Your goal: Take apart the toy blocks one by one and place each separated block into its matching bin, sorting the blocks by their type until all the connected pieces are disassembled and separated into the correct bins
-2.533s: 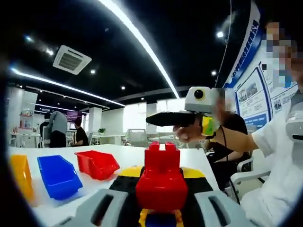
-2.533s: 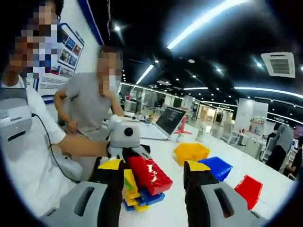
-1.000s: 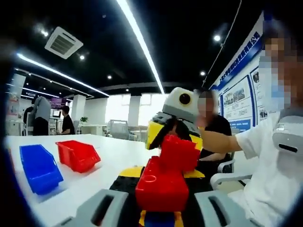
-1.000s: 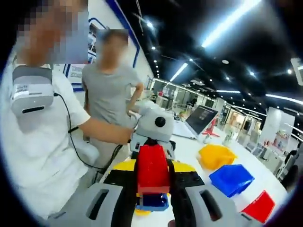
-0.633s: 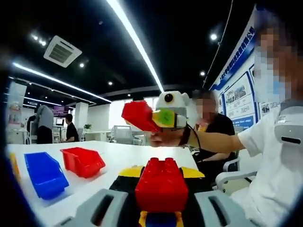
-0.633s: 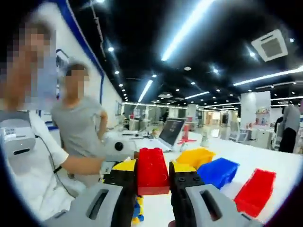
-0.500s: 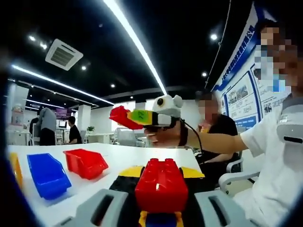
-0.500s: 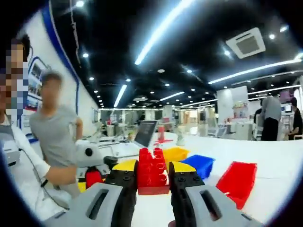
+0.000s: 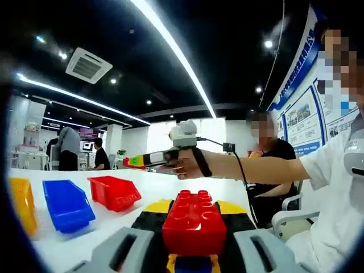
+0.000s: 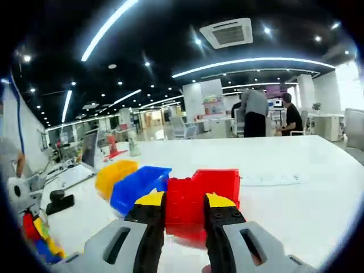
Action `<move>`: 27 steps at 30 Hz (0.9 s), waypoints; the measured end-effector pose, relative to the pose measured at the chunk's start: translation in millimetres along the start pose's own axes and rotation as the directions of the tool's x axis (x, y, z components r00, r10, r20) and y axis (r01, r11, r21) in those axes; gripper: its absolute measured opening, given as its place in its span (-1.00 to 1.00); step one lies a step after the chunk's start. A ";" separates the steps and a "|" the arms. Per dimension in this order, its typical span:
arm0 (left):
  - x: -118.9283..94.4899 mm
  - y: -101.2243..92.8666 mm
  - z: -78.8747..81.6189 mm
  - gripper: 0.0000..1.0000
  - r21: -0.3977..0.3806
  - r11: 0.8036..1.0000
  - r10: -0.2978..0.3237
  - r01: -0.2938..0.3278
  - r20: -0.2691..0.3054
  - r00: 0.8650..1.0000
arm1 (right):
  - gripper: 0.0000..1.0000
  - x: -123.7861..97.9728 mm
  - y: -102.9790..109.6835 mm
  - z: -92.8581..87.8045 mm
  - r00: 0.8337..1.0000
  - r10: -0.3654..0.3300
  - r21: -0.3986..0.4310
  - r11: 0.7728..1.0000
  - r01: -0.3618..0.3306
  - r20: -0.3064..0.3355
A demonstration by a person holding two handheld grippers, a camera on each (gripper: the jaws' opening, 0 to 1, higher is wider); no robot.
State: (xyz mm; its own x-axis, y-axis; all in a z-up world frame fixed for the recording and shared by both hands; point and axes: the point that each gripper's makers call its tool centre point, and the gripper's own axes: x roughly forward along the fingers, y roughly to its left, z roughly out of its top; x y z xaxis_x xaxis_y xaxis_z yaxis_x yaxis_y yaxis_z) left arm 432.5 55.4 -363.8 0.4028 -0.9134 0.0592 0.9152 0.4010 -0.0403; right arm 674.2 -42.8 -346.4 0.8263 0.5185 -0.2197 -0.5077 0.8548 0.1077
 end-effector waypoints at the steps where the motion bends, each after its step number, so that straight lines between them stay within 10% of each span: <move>1: -0.1 0.6 0.1 -0.41 -0.001 1.000 0.002 -0.002 0.001 1.000 | -0.46 6.7 -1.9 -2.1 1.000 -0.013 0.003 1.000 0.013 -0.011; 14: 0.3 0.0 0.3 -0.41 0.001 1.000 0.006 -0.006 0.006 1.000 | -0.45 55.0 -26.4 -14.8 0.987 -0.156 -0.024 0.988 0.155 -0.038; 16: 0.7 0.6 0.2 -0.41 -0.002 1.000 0.004 -0.004 0.006 1.000 | -0.42 59.5 -24.6 -15.6 0.990 -0.137 -0.038 0.990 0.135 -0.039; 20: 1.8 0.2 0.3 -0.41 0.003 1.000 0.004 -0.004 0.007 1.000 | 0.43 60.9 -13.7 -9.8 0.998 -0.068 -0.036 0.997 0.068 0.002; 27: 2.0 0.8 0.3 -0.41 0.003 1.000 0.000 0.000 0.005 1.000 | 0.23 29.5 15.8 19.3 0.993 0.073 -0.042 0.997 -0.069 0.095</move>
State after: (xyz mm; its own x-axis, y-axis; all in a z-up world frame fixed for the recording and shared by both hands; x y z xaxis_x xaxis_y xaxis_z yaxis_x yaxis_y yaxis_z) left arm 434.1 53.9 -363.4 0.4032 -0.9128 0.0643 0.9151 0.4016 -0.0373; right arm 695.3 -13.5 -332.5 0.8065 0.5793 -0.1180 -0.5736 0.8151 0.0814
